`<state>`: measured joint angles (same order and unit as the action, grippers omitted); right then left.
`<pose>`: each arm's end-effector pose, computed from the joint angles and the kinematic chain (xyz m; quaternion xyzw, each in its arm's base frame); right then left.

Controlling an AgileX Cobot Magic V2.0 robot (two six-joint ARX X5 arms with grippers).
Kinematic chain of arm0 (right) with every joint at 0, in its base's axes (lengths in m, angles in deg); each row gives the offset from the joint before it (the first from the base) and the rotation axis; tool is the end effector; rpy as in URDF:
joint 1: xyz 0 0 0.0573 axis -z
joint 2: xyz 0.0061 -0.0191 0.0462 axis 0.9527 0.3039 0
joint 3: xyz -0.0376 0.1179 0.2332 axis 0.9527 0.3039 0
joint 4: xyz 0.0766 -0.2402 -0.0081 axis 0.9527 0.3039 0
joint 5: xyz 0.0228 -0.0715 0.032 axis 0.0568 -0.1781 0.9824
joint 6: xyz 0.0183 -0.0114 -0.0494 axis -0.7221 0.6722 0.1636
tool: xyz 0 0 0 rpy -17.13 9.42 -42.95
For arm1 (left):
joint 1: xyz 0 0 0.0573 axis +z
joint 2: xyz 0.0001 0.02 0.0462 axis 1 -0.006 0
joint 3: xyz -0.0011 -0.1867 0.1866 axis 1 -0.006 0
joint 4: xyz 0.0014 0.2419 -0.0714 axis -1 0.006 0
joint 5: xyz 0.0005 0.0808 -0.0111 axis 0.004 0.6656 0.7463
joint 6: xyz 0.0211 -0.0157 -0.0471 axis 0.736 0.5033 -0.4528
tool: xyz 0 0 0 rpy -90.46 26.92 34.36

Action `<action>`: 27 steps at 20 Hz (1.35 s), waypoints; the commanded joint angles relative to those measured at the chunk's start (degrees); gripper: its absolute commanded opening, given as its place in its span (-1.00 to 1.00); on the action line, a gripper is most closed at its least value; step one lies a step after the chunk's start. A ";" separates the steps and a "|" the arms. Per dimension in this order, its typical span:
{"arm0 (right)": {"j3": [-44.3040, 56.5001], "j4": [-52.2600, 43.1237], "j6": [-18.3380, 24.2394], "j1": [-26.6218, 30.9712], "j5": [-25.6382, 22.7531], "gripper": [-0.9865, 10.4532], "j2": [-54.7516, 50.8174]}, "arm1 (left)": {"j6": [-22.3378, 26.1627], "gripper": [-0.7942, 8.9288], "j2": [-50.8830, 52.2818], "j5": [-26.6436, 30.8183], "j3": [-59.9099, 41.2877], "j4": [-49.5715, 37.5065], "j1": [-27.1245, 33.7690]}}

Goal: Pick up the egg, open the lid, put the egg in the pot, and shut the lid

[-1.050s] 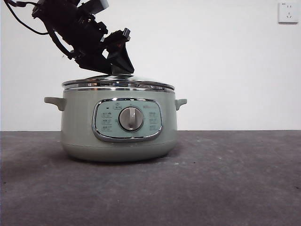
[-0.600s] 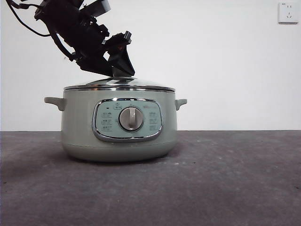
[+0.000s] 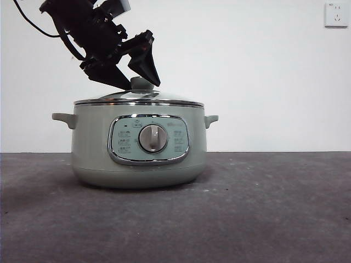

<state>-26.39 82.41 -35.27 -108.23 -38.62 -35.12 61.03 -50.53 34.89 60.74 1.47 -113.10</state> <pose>-0.0020 -0.0075 0.3902 0.0000 0.2745 0.1887 0.9429 0.3431 -0.1554 0.2866 0.0575 0.2729 -0.3029 0.9113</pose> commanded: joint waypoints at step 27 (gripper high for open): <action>0.50 1.44 0.85 -0.04 -1.70 -0.84 -0.15 | -1.20 -0.85 24.81 -6.16 16.79 57.02 -7.41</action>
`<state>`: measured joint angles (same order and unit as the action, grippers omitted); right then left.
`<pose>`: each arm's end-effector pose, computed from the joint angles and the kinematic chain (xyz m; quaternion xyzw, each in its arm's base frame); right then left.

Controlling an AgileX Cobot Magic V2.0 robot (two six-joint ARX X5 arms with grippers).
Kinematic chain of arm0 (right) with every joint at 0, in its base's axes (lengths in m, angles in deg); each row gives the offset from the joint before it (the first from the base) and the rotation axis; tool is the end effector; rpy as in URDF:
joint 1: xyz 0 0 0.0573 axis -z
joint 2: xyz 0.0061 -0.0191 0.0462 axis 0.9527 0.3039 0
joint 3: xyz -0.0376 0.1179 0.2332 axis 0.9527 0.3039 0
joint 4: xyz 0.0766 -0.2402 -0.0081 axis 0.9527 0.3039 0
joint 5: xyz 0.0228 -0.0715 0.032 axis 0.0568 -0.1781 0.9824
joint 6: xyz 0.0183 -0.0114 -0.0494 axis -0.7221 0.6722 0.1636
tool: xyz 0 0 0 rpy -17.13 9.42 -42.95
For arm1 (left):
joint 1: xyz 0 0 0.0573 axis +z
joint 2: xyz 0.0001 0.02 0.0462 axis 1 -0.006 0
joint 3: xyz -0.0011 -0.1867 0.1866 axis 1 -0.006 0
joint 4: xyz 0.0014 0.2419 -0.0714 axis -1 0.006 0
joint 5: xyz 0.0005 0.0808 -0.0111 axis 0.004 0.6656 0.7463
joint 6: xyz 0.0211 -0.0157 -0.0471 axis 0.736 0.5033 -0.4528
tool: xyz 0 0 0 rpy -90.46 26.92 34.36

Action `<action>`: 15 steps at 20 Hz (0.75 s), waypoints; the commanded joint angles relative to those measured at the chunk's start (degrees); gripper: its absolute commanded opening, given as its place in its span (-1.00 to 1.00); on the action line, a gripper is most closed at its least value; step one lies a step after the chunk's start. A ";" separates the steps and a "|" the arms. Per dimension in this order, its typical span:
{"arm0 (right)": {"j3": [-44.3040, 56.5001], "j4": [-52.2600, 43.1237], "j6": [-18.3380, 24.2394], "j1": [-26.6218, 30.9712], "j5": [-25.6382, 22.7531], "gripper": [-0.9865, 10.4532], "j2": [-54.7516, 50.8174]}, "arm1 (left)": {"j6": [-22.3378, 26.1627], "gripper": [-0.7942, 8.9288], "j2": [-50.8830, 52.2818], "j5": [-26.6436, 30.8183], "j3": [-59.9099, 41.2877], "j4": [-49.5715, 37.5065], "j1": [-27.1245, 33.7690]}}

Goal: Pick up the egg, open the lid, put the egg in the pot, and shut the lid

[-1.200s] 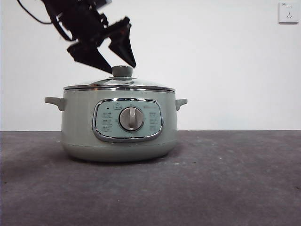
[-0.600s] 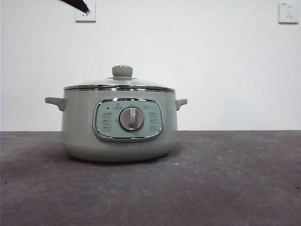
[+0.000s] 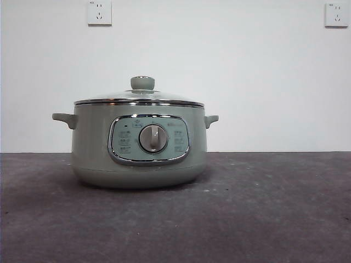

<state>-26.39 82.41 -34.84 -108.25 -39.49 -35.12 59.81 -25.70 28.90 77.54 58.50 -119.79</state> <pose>-0.0018 -0.0079 0.3903 -0.0053 0.2722 0.1829 0.9447 0.1698 -0.1089 0.4275 0.0608 0.3993 -0.3826 0.8309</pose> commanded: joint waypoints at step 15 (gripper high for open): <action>0.46 1.44 -0.87 -0.02 -2.10 -0.83 -0.13 | -0.13 -0.84 -0.04 -0.15 0.04 -1.44 -1.40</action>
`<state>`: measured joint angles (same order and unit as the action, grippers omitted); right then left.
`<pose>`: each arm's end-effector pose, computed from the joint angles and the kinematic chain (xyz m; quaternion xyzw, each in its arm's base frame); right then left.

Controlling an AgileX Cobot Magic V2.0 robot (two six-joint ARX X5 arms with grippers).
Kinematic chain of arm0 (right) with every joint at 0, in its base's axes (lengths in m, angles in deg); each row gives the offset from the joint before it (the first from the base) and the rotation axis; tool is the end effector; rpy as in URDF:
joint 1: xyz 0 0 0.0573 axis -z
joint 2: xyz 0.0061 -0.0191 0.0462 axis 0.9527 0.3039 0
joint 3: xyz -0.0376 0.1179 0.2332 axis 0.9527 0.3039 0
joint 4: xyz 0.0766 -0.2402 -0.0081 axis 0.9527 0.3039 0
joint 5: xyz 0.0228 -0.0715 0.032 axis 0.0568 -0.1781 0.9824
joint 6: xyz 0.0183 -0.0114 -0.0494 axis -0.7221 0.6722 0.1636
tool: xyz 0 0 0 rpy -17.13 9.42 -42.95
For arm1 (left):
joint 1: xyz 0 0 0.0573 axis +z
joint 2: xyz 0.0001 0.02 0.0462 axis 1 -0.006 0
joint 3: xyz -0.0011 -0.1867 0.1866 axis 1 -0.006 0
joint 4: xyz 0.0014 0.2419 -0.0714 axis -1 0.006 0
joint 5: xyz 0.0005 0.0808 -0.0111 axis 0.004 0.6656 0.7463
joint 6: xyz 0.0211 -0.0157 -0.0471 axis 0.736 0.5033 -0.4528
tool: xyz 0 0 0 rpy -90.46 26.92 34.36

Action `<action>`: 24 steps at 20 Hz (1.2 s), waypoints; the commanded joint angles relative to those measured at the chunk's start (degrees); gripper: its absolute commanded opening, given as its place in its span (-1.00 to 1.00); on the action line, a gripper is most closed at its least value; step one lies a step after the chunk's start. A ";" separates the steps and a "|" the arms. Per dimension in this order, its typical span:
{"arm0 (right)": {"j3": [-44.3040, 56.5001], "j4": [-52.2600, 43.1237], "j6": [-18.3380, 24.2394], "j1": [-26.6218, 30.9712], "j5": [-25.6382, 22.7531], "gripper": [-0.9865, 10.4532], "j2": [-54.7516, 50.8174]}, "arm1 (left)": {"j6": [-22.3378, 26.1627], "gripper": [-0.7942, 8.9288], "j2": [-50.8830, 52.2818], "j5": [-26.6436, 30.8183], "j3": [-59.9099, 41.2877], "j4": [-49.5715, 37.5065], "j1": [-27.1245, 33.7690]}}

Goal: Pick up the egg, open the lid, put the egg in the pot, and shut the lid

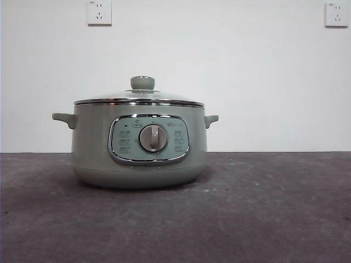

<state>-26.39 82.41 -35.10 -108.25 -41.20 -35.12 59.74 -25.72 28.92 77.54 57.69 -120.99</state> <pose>-0.0014 -0.0087 0.3904 -0.0065 0.2694 0.1685 0.9481 0.1684 -0.1130 0.4283 0.0639 0.3926 -0.3919 0.8296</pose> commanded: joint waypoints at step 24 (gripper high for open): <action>0.46 1.44 -0.61 -0.02 -0.81 -0.83 -0.13 | 9.07 -0.84 57.35 1.99 -72.57 -56.00 36.70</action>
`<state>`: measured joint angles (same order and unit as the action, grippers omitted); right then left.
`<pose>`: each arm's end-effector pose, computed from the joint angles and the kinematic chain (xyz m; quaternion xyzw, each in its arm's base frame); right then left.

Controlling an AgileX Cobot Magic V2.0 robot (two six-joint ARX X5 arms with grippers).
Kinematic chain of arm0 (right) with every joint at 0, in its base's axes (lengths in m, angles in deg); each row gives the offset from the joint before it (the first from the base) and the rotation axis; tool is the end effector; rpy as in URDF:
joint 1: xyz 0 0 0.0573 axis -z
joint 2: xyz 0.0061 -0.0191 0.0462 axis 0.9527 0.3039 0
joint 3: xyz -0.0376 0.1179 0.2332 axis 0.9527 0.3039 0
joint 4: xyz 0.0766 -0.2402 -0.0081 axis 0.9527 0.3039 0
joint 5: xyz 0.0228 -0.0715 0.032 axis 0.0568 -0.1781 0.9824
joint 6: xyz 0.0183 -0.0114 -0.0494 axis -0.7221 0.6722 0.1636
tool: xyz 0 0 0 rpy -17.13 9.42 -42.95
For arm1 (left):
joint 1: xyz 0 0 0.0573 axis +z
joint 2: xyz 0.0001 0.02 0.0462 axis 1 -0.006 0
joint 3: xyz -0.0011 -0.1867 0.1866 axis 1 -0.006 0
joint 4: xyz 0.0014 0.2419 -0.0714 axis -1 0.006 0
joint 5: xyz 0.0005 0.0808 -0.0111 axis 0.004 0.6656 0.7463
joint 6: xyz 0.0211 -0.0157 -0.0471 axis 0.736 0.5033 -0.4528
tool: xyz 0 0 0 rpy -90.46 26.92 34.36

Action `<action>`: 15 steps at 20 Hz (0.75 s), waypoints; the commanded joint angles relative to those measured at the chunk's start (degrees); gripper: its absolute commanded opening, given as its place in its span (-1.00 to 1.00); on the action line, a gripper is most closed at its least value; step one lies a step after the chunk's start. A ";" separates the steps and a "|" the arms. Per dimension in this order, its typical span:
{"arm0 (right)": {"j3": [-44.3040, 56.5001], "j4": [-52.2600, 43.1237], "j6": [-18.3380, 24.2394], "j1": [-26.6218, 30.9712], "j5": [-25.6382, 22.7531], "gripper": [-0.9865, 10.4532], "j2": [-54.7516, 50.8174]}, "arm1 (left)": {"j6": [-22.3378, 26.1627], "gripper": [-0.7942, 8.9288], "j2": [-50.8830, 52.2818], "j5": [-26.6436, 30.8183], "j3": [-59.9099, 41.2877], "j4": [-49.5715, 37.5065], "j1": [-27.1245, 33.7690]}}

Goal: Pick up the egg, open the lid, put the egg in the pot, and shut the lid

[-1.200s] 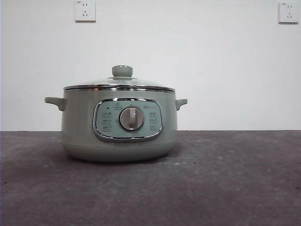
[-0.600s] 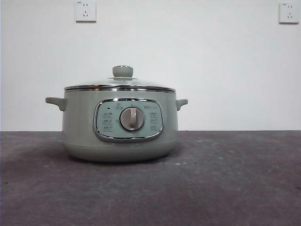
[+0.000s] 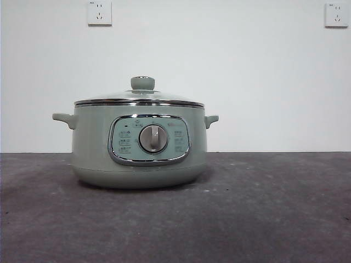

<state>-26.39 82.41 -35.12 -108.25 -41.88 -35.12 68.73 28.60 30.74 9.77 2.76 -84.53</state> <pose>-0.0012 -0.0090 0.3904 -0.0077 0.2682 0.1630 0.9495 0.0960 0.0005 0.2619 0.0892 0.0424 -0.1028 0.9898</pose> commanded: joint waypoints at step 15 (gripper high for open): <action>0.46 1.44 -0.59 -0.02 -0.15 -0.83 -0.07 | -10.21 -0.84 16.15 11.37 -22.86 -1.46 0.26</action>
<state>-26.39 82.41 -35.12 -108.25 -41.98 -35.12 59.13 44.62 42.25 -12.46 2.02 -84.51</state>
